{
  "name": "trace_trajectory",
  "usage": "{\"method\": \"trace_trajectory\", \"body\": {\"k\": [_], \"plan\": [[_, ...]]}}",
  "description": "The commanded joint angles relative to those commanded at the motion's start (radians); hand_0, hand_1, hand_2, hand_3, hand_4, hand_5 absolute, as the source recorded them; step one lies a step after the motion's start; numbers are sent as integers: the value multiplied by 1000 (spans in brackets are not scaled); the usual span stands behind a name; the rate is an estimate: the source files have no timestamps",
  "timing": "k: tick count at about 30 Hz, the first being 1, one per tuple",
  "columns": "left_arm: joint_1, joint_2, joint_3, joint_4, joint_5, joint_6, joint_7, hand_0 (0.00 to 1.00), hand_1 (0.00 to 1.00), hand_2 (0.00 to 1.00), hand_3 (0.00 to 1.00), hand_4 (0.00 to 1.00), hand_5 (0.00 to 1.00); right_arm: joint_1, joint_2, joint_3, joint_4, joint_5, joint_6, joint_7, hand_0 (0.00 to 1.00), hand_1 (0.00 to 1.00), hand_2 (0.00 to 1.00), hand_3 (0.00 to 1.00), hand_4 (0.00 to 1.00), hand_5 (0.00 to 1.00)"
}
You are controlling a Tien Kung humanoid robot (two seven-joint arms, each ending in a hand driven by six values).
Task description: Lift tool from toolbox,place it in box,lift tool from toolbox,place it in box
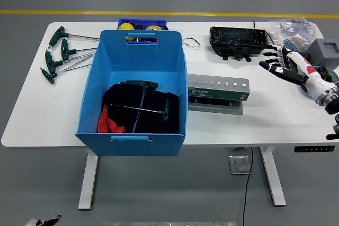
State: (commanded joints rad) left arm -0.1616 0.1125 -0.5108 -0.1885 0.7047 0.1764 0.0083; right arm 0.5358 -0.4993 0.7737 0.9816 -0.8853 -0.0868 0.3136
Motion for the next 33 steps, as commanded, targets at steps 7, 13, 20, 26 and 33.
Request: {"method": "trace_trajectory", "body": {"k": [7,13,20,26,33], "plan": [[-3,-8,145,-20,-116,-6,-19,698,738,731,720,740,681,-139,-13,164,121,143,-19,-77,784,755,814,845,998,901],[-51,3,216,-37,-107,-33,-28,709,740,733,718,738,687,-271,21,326,211,93,-83,-139,759,708,769,795,998,898],[-65,-5,197,-34,-59,-27,-24,754,724,718,700,724,688,-391,129,525,289,-61,-26,-266,742,691,759,766,998,865],[-63,0,173,-28,-30,-29,-17,749,723,717,697,716,683,-447,270,674,347,-174,34,-333,742,688,756,761,998,863],[-49,-6,174,-20,-40,-28,-22,745,719,716,697,713,683,-483,298,691,417,-212,47,-350,747,679,752,754,998,863]]}}
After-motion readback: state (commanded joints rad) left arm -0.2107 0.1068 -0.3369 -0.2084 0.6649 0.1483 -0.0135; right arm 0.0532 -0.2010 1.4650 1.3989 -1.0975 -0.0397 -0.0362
